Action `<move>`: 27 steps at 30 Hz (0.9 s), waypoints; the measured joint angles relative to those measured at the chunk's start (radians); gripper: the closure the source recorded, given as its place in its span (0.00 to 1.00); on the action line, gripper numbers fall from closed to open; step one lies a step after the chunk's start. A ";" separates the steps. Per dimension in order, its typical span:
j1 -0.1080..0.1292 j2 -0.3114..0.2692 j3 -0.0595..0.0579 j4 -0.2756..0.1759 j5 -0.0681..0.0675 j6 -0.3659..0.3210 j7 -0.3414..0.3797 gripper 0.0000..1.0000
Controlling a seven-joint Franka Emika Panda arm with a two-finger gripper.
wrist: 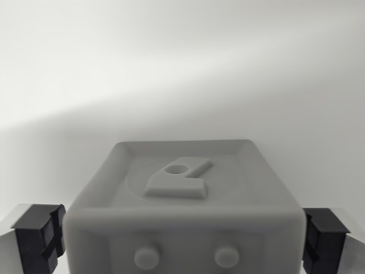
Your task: Destack cube
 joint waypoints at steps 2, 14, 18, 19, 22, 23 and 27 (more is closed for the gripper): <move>0.000 0.000 0.000 0.000 0.000 0.000 0.000 0.00; 0.011 -0.053 -0.012 -0.013 -0.002 -0.036 0.003 0.00; 0.020 -0.087 -0.022 -0.022 -0.005 -0.061 0.006 0.00; 0.023 -0.097 -0.025 -0.024 -0.007 -0.069 0.007 0.00; 0.029 -0.122 -0.033 -0.030 -0.013 -0.087 0.011 0.00; 0.032 -0.134 -0.037 -0.033 -0.017 -0.097 0.013 0.00; 0.040 -0.182 -0.049 -0.041 -0.031 -0.135 0.023 0.00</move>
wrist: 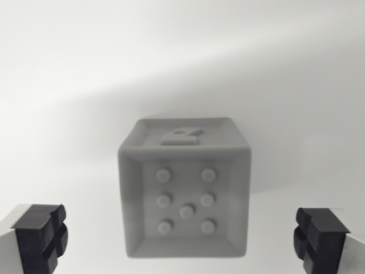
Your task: Destack cube
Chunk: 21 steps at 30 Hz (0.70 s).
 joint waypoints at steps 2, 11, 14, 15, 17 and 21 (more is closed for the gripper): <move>0.003 -0.018 -0.004 -0.003 -0.006 -0.015 0.004 0.00; 0.009 -0.128 -0.018 -0.014 -0.045 -0.112 0.032 0.00; 0.009 -0.168 -0.019 -0.015 -0.056 -0.150 0.041 0.00; 0.009 -0.182 -0.020 -0.015 -0.060 -0.163 0.043 0.00; 0.008 -0.207 -0.020 -0.015 -0.067 -0.188 0.048 0.00; 0.007 -0.250 -0.021 -0.014 -0.077 -0.232 0.056 0.00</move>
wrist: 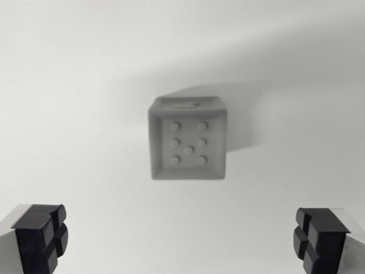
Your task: Destack cube
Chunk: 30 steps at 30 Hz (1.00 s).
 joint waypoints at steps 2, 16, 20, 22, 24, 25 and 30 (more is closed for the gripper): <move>-0.001 -0.025 0.000 0.002 -0.005 -0.027 0.004 0.00; -0.003 -0.164 0.000 0.039 -0.025 -0.200 0.019 0.00; -0.003 -0.191 0.000 0.053 -0.028 -0.242 0.021 0.00; -0.003 -0.206 0.000 0.061 -0.030 -0.266 0.023 0.00; -0.003 -0.221 0.000 0.070 -0.031 -0.289 0.024 0.00; -0.003 -0.225 0.001 0.072 -0.031 -0.294 0.024 0.00; -0.003 -0.252 0.002 0.093 -0.032 -0.342 0.026 0.00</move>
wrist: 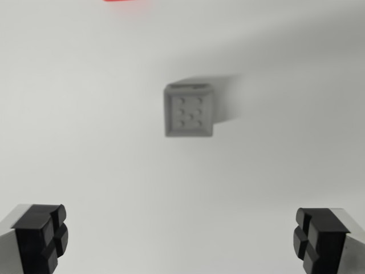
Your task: Destack cube
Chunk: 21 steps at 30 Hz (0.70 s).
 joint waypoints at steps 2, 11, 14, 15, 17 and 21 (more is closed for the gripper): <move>0.000 -0.009 0.001 0.009 0.000 -0.019 0.000 0.00; 0.000 -0.041 0.002 0.042 -0.002 -0.084 0.002 0.00; 0.000 -0.048 0.003 0.050 -0.002 -0.099 0.003 0.00; 0.000 -0.049 0.003 0.051 -0.002 -0.101 0.003 0.00; 0.000 -0.052 0.003 0.056 -0.002 -0.109 0.003 0.00; 0.000 -0.055 0.003 0.062 -0.002 -0.119 0.003 0.00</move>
